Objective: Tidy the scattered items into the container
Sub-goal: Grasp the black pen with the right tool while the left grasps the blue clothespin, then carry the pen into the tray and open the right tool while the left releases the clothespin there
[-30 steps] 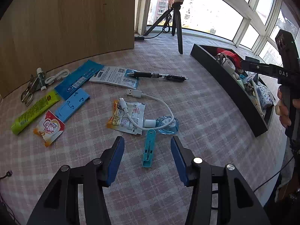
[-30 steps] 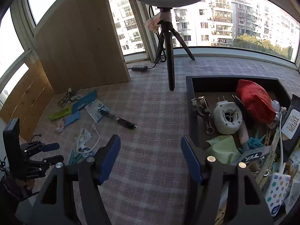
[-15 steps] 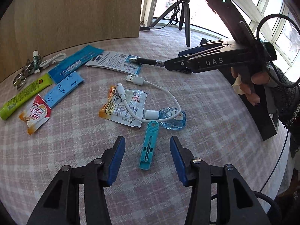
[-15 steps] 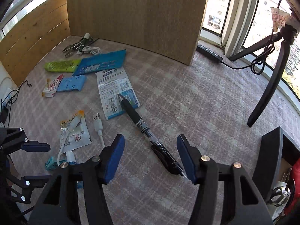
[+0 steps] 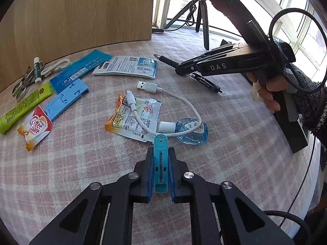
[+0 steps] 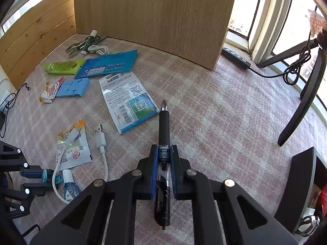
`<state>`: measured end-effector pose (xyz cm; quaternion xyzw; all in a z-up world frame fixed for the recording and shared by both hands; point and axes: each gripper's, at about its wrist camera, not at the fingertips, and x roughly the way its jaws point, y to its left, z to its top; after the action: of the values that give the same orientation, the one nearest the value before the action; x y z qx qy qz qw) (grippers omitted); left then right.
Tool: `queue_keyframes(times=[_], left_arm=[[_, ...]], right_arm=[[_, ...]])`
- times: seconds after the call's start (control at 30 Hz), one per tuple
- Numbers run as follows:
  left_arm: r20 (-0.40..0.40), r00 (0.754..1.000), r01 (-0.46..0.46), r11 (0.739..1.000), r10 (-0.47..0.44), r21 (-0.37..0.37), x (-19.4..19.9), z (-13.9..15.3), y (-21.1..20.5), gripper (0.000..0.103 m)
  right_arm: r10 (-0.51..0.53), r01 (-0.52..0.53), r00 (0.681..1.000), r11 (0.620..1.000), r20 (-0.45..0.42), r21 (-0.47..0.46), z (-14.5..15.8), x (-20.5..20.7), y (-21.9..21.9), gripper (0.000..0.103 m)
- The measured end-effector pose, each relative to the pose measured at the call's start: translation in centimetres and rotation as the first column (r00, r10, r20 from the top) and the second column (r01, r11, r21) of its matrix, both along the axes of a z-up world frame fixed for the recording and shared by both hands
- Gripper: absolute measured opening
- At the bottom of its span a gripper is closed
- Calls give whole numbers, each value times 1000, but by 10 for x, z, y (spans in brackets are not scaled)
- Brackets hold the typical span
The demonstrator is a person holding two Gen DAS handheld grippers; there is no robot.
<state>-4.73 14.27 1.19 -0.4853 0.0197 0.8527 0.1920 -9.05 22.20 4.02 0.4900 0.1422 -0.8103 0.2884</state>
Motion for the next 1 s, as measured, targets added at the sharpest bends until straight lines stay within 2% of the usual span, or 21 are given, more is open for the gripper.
queue_keyframes(times=[0.13,0.23,0.43,0.6,0.77,1.0], left_arm=[[6,1000,-30,998,30,47,6,6,-10,11],[7,998,-65,994,65,92,10,16,-22,11],[-32,996,-73,989,78,130,12,44,-25,11],[-56,998,-12,985,22,169,5,63,-1,11],[-70,995,79,980,-67,183,-6,73,46,11],[-95,972,233,948,-217,217,-20,92,136,11]], right_arm=[[-64,65,998,995,13,-80,11,14,19,11],[-132,131,991,977,7,-169,27,29,40,11],[-261,246,965,918,-7,-310,62,66,86,11],[-392,357,920,855,-18,-376,91,99,129,11],[-545,493,838,783,-37,-380,106,130,190,11],[-754,691,655,624,-50,-364,115,168,294,11]])
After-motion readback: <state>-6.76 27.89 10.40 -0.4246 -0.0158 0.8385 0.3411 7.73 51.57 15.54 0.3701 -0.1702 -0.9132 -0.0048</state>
